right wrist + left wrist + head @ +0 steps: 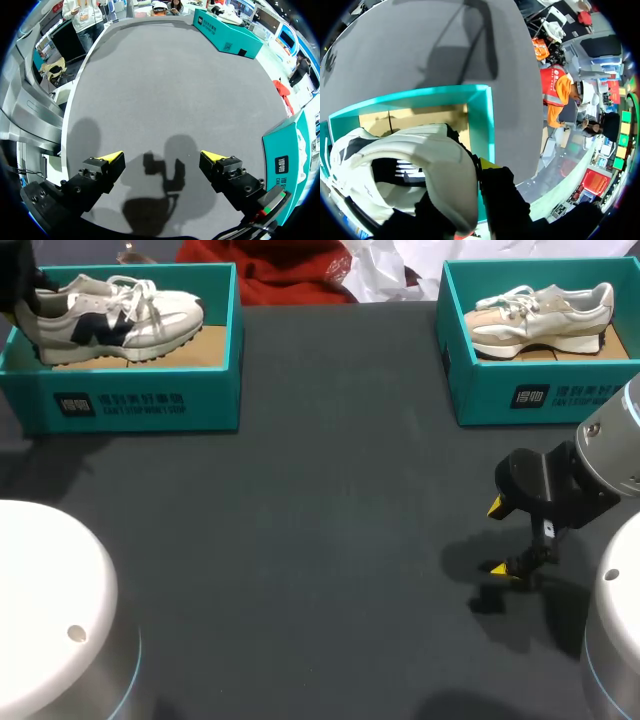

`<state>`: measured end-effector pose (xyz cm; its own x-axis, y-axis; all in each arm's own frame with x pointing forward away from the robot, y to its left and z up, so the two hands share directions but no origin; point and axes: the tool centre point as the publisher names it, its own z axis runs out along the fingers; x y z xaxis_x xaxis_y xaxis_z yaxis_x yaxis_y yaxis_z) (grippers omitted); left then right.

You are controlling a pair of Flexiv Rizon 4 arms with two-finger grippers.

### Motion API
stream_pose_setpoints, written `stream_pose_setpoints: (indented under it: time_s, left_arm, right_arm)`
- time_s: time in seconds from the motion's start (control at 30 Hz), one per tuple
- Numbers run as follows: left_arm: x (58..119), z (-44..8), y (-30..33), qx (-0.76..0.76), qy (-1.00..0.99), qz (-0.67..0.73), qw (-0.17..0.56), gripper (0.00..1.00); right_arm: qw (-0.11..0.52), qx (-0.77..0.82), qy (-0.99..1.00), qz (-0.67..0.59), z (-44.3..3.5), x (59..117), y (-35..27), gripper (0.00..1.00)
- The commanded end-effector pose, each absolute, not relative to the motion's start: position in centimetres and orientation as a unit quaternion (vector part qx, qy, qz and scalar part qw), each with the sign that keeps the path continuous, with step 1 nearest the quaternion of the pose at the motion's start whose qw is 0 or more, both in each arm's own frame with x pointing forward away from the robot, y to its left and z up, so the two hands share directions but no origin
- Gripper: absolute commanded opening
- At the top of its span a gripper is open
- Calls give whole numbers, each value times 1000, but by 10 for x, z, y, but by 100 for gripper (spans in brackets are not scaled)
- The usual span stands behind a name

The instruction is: Take the shoe out of the shoebox, open the shoe tongue, remove and reinsert the insole, then place the shoe into the shoebox

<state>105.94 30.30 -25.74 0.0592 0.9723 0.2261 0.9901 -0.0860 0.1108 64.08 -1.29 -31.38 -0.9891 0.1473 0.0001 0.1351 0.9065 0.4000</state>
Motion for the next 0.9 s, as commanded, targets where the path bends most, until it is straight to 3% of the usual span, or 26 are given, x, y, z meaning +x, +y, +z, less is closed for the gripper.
stream_pose_setpoints:
  time_s: [0.03,0.9]
  left_arm:
    - [1060,-256,303,-727,-675,-121,37,0]
    - [1050,-313,289,-758,-637,-113,83,0]
  right_arm:
    - [16,73,976,203,-314,639,-12,100]
    - [16,73,976,203,-314,639,-12,100]
